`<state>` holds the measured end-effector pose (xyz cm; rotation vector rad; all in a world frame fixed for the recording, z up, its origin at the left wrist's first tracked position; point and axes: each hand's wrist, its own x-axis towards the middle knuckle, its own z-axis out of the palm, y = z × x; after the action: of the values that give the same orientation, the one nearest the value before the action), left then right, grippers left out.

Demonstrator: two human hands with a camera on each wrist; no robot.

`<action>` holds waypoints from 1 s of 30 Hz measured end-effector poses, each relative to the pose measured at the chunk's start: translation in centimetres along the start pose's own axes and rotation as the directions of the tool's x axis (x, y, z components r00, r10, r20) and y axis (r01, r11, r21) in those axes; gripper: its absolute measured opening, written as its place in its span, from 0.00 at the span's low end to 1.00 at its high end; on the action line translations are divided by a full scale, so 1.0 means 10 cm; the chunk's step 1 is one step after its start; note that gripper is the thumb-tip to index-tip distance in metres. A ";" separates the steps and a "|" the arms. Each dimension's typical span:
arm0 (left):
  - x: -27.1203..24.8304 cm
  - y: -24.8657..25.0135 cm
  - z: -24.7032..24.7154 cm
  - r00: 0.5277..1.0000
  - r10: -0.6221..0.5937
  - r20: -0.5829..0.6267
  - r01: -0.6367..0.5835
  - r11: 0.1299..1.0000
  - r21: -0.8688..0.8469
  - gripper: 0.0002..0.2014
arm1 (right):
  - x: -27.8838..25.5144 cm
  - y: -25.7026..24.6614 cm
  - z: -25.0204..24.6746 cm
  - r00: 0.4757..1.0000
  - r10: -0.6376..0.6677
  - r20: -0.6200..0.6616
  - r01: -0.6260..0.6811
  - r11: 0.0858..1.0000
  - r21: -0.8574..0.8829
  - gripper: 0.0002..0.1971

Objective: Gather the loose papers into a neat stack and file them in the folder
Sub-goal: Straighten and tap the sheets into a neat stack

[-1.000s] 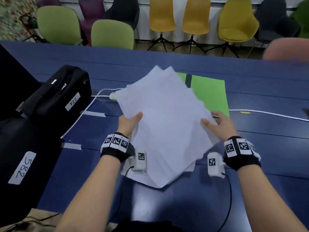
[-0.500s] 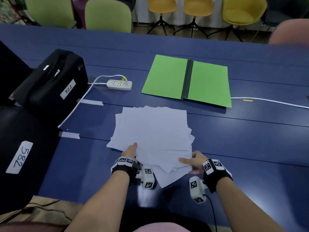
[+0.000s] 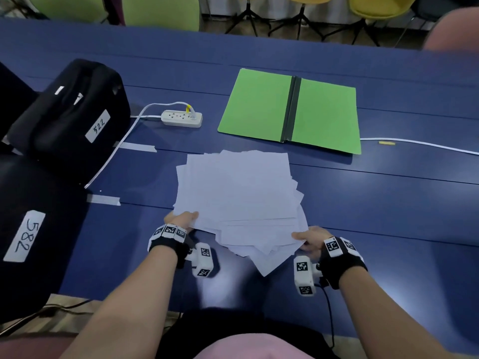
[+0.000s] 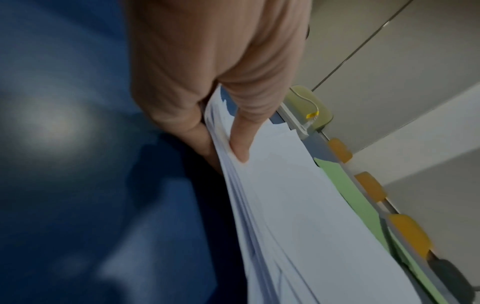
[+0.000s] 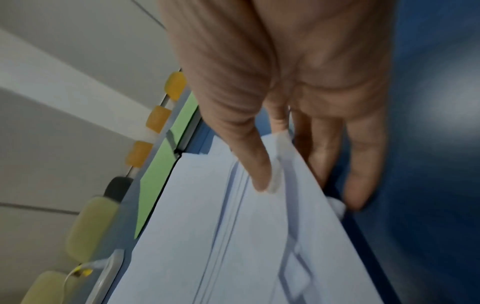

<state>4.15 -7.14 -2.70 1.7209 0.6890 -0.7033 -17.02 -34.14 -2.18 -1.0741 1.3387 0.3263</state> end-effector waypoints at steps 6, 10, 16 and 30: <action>-0.09 0.01 0.01 0.998 -0.044 -0.045 0.042 0.998 -0.043 0.19 | 0.04 -0.13 -0.10 0.923 -0.190 -0.335 0.189 0.981 -0.038 0.18; -0.12 -0.02 -0.04 0.999 -0.033 -0.028 0.030 0.994 -0.106 0.20 | -0.01 -0.16 -0.32 0.805 -0.247 -0.539 0.206 0.969 -0.137 0.24; -0.15 -0.10 -0.09 1.000 -0.006 -0.009 0.006 0.997 -0.077 0.21 | -0.07 0.02 -0.10 0.914 -0.224 -0.339 0.167 0.968 -0.190 0.20; 0.17 0.04 -0.37 0.968 -0.147 0.203 0.027 0.865 0.500 0.33 | -0.14 -0.11 -0.37 0.913 -0.192 -0.360 0.136 0.975 -0.175 0.20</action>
<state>5.97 -3.44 -2.94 2.0307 0.4419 -1.2095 -18.84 -37.02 0.03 -1.4162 1.5661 0.0941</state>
